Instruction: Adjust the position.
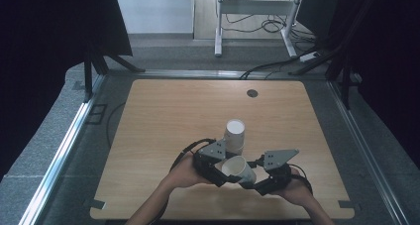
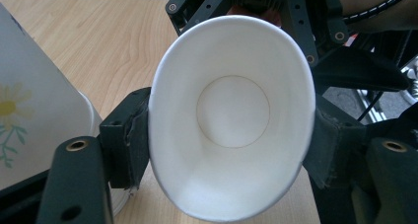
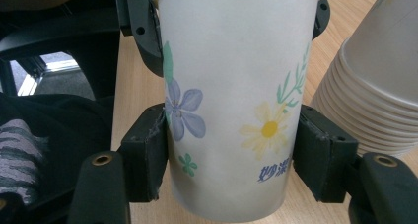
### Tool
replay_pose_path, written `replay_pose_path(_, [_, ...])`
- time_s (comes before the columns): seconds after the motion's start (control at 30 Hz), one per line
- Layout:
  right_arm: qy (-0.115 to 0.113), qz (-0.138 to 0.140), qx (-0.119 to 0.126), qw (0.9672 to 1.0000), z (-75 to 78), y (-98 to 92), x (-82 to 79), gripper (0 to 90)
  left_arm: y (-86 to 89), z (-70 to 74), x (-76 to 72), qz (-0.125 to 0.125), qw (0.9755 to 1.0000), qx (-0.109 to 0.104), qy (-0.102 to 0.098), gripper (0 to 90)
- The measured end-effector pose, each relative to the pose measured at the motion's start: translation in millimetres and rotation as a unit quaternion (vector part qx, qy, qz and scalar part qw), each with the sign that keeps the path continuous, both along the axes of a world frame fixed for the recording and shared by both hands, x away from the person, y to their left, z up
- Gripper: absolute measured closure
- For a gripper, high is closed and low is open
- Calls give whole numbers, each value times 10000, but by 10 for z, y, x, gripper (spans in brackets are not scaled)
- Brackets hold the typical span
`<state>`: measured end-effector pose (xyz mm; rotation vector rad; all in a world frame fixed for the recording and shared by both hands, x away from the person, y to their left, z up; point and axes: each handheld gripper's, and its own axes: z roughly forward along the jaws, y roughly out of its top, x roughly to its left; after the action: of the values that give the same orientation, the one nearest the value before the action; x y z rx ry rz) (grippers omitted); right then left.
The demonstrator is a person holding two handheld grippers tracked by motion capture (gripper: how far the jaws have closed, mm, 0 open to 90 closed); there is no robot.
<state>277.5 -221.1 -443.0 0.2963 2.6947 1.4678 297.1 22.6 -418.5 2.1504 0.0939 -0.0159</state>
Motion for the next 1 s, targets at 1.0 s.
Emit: replay_pose_path(1.0, [-116,-448,-342,9983,11,-6,14,129,71,30,-8,317,9976,583,-203,284])
